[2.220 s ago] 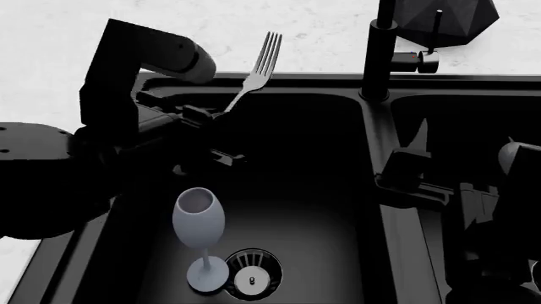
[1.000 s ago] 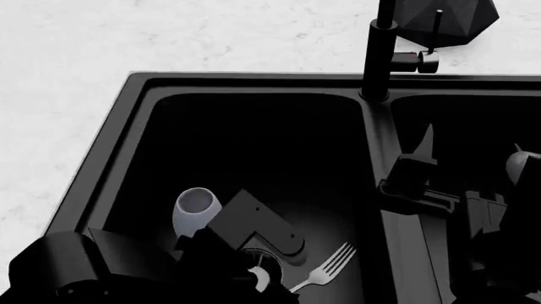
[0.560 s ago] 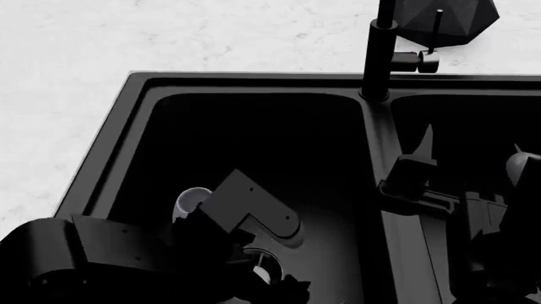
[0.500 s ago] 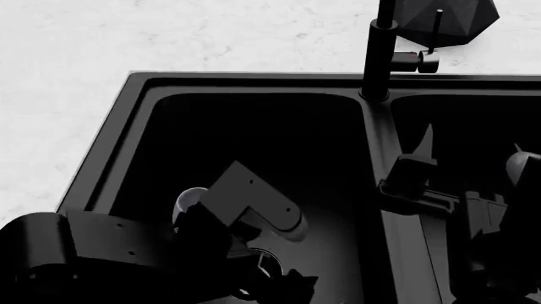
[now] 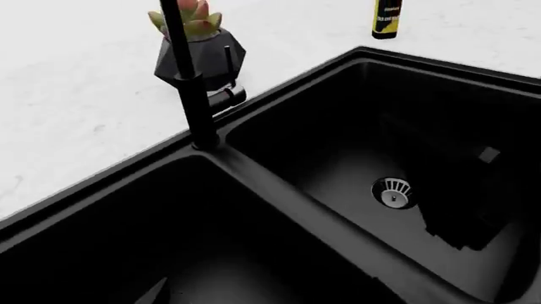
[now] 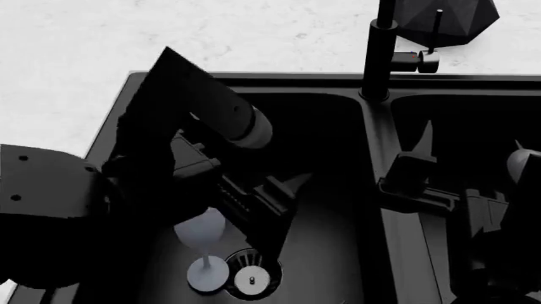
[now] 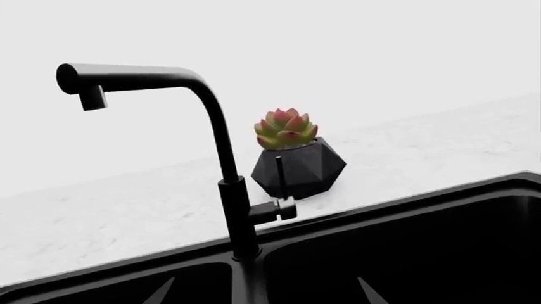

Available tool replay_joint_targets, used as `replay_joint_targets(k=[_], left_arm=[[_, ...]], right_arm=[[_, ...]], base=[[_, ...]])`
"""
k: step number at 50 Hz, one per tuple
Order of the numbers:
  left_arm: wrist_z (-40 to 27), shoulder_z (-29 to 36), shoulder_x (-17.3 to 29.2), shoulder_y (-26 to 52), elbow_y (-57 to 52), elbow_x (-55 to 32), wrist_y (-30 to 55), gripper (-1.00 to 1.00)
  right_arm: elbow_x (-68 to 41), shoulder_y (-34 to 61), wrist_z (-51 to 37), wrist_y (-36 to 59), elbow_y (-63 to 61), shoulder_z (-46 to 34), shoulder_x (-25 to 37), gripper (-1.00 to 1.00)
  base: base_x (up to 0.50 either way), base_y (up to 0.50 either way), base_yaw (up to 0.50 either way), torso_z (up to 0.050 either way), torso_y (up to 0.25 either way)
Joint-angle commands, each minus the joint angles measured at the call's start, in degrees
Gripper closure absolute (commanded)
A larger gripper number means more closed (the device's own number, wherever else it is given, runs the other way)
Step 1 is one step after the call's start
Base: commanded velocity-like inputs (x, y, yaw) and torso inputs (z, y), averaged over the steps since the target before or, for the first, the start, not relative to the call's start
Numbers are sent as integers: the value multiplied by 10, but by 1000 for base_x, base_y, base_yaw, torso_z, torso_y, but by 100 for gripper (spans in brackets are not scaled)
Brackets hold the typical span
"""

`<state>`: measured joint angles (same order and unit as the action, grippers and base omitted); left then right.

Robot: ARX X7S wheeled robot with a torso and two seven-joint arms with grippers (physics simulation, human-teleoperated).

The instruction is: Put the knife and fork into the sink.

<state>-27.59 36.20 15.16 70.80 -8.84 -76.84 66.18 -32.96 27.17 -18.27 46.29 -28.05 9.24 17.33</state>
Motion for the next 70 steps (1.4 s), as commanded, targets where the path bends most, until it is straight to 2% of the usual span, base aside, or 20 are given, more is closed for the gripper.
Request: replay_joint_targets(k=[1, 3, 9, 12, 20, 26, 31, 36, 48, 61, 70], left_arm=[[-72, -35, 47, 30, -61, -25, 17, -100], [-84, -41, 59, 30, -69, -34, 22, -100], [-198, -93, 99, 28, -107, -107, 31, -100], [-226, -106, 122, 29, -125, -122, 34, -100], [-317, -114, 187, 26, -135, -150, 60, -100], [-445, -143, 236, 7, -137, -236, 37, -100], [-519, -130, 276, 7, -144, -315, 39, -100], [-599, -130, 319, -21, -146, -389, -10, -100], [-609, -168, 393, -128, -171, -426, -113, -100], [-575, -170, 409, -189, -159, -418, -154, -100], [-543, -169, 395, -205, -97, -399, -174, -100]], right_arm=[[-1, -6, 0, -7, 2, 1, 1, -100], [-1, -6, 0, -8, 4, 1, 1, -100], [4, -7, 5, -19, 16, -3, 1, -100], [5, -7, 8, -26, 24, -5, -1, -100], [4, -7, 7, -24, 25, -5, 4, -100], [2, -6, 3, -20, 20, -6, 5, -100], [-1, -10, 3, -21, 18, -4, 6, -100], [-3, -19, 3, -25, 17, 1, 7, -100], [-6, -22, -1, -23, 11, 0, 8, -100], [-3, -31, 0, -33, 17, -5, 6, -100], [-2, -30, 3, -39, 26, -10, 6, -100]], base=[[0, 0, 0, 0, 0], [0, 0, 0, 0, 0], [0, 0, 0, 0, 0], [0, 0, 0, 0, 0], [0, 0, 0, 0, 0], [0, 0, 0, 0, 0], [0, 0, 0, 0, 0], [0, 0, 0, 0, 0], [0, 0, 0, 0, 0], [0, 0, 0, 0, 0], [0, 0, 0, 0, 0]])
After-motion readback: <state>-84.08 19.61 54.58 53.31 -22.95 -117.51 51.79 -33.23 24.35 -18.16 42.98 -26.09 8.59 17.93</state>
